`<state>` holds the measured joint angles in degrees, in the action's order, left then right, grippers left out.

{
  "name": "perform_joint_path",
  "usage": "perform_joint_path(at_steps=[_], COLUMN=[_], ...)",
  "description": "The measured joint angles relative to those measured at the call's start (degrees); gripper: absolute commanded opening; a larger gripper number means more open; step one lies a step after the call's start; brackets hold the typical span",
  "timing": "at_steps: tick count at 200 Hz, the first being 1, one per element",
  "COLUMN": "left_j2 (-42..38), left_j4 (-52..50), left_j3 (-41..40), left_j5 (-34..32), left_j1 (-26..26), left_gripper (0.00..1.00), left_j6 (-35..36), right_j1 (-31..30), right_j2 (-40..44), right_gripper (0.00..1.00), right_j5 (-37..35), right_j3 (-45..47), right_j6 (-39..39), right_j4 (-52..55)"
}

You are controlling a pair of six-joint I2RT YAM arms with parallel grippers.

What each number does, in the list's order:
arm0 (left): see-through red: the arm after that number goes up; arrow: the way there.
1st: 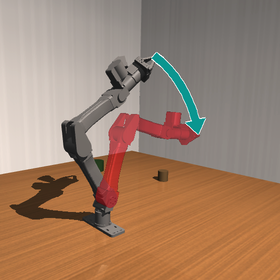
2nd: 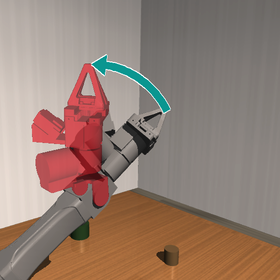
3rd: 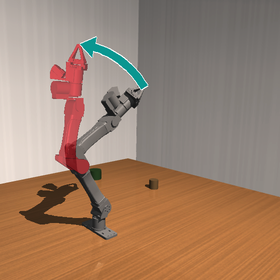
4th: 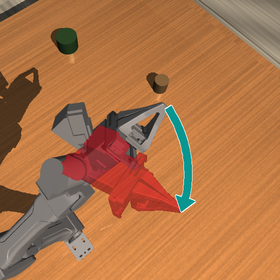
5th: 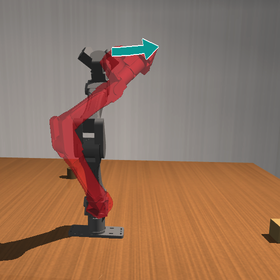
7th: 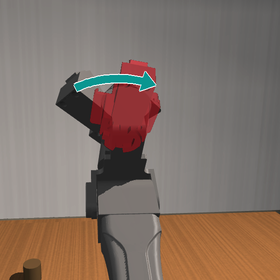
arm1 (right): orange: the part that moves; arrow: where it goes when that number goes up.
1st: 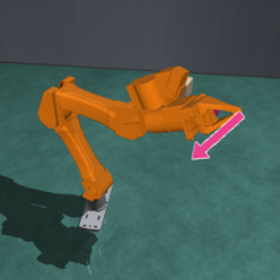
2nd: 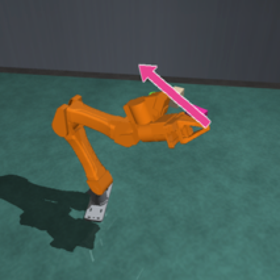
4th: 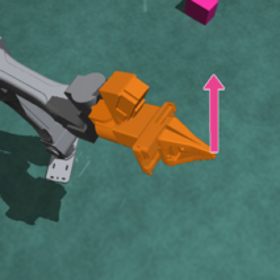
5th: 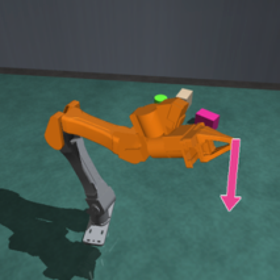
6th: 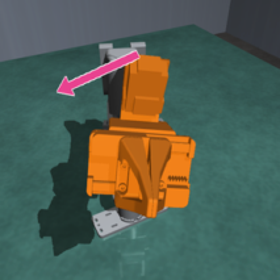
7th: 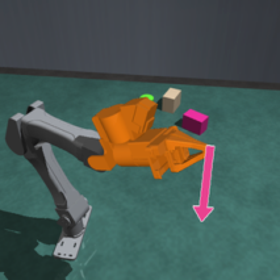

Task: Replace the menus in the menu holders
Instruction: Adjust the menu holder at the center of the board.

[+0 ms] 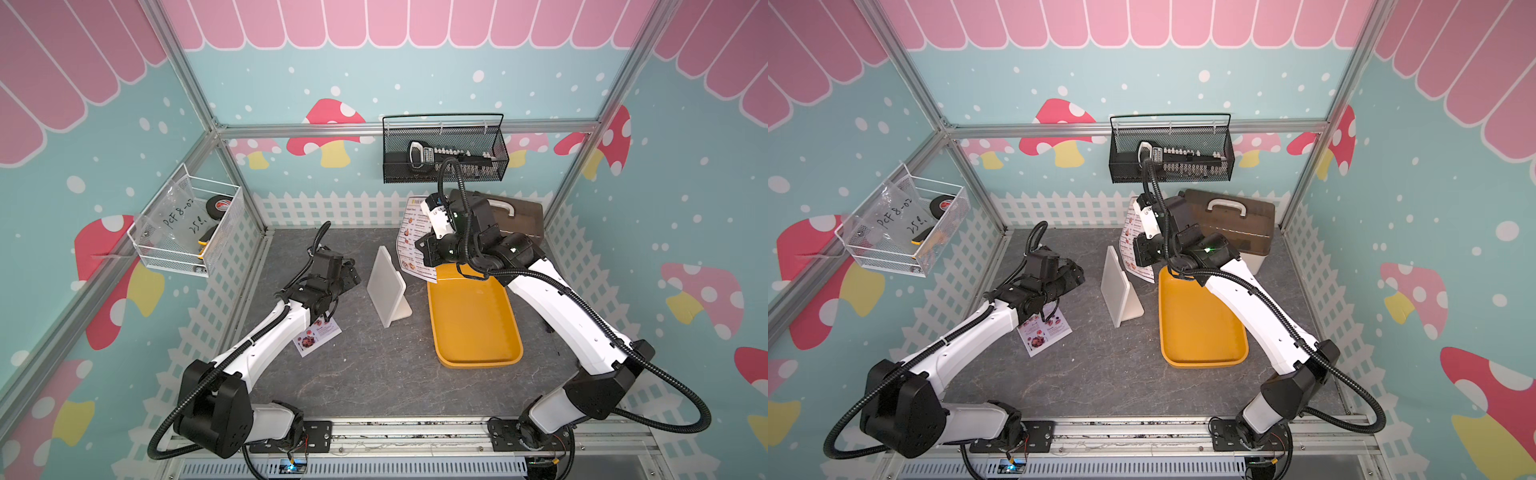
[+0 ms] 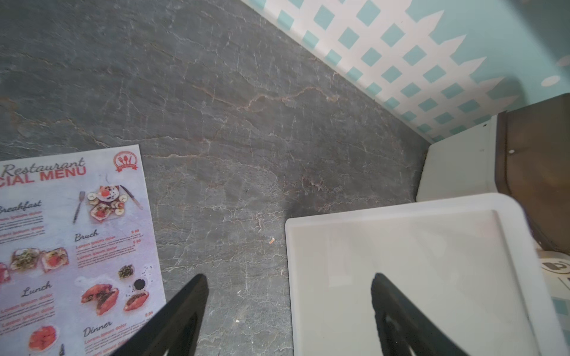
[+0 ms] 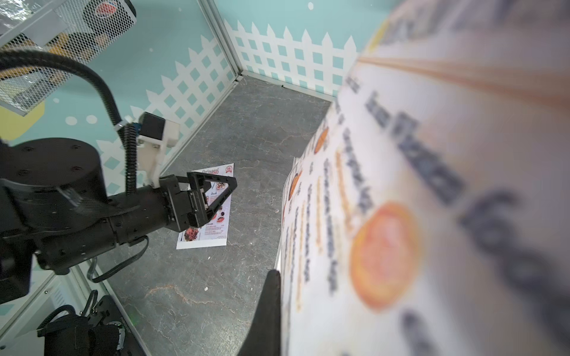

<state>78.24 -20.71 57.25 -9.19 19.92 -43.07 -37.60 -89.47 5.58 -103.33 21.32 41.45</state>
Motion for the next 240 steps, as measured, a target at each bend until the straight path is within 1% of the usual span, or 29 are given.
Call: perform_joint_path(at_steps=[43,92,117,130,144,157,173,186,200,222,240], left_j2=[0.85,1.07,2.45,2.67,1.95,-0.15,-4.90,-9.03,-12.00,-11.91,-9.38], left_j4=[1.44,2.78,3.91,4.35,4.20,3.06,0.26,-1.90,-3.89,-4.87,-4.17], left_j3=[-0.39,-2.03,-2.12,-2.40,-3.34,-5.16,-8.20,-10.51,-12.15,-13.44,-13.51], left_j5=[1.01,1.40,3.52,4.37,4.09,2.78,0.22,-2.27,-5.29,-9.86,-12.59], left_j1=[-0.11,-2.14,-2.49,-1.51,1.75,6.51,12.90,17.03,21.42,28.65,32.54], left_gripper=[0.85,0.85,0.84,0.85,0.86,0.87,0.90,0.91,0.93,0.96,0.98], left_j6=[-0.20,-0.28,0.04,1.03,2.64,3.58,4.39,4.90,5.70,7.10,7.78], right_j1=[0.00,0.00,-0.02,-0.02,-0.02,0.00,0.04,0.07,0.07,0.07,0.07], right_j2=[-0.17,-2.69,-2.82,-2.82,-2.82,-2.82,-2.84,-3.17,-3.48,-3.48,-3.48], right_gripper=[0.00,0.00,0.00,0.00,0.00,0.00,0.00,0.00,0.00,0.00,0.00], right_j5=[-1.51,-2.58,-2.54,-3.13,-4.31,-5.53,-6.23,-6.25,-6.14,-6.05,-6.32], right_j3=[1.75,1.25,1.25,1.25,1.25,1.25,0.92,-0.46,-2.19,-3.67,-3.78], right_j6=[1.03,3.13,4.37,4.70,4.85,4.85,4.85,4.87,4.90,4.90,4.90], right_j4=[-3.82,-5.90,-7.78,-8.57,-8.72,-8.87,-8.61,-8.13,-8.09,-8.07,-7.93])
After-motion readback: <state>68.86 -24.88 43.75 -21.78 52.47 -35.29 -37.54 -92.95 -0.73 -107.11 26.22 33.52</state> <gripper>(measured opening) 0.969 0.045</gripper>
